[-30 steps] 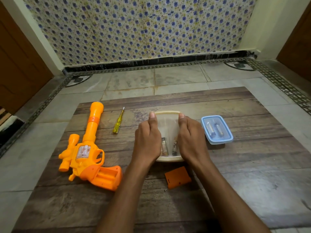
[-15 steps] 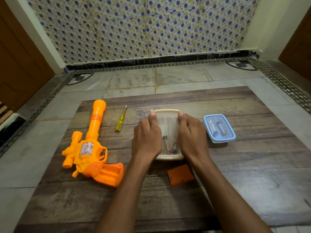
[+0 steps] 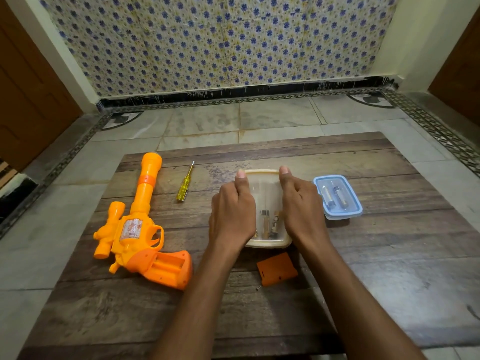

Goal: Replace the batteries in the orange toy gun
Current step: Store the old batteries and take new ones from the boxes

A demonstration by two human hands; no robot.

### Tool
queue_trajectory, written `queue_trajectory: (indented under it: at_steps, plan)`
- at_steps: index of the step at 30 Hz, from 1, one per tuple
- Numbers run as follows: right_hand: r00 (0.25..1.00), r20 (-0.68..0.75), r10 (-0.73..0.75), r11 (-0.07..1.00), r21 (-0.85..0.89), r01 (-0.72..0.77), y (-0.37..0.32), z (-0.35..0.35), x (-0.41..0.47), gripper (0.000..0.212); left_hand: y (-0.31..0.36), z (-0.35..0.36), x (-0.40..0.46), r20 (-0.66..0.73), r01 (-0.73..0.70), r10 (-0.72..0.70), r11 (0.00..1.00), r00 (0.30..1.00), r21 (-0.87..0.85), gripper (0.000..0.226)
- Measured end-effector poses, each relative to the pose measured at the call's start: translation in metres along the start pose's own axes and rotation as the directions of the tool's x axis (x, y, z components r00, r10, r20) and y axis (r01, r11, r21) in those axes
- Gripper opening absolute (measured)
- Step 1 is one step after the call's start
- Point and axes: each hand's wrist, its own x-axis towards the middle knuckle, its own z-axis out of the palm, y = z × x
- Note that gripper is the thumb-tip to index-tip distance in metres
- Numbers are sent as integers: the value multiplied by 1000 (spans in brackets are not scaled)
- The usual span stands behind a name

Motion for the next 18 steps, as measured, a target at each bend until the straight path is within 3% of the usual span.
queue_trajectory:
  at_steps: [3,4,6,12,14,18]
  plan:
    - [995,92,45,999,12,-47,1,-9,-4,19,-6,4,8,-20,92,-92,996,996,-17,55]
    - [991,125,56,998,2,-57,2,-12,-7,17,-9,5,11,-30,98,-98,995,995,-14,57]
    - [987,147,67,996,-68,-58,6,-16,-11,37,-15,8,16,-28,79,-80,996,996,-31,61]
    - [994,-88,65,992,-105,-74,19,-19,-3,38,-20,9,19,127,115,-82,950,989,-289,26]
    - [990,-133,56,991,-115,-72,18,-18,-1,36,-25,8,21,186,103,-44,941,982,-322,32]
    - [990,-137,20,988,-146,-40,19,-10,2,36,-39,5,24,301,46,52,950,952,-309,68]
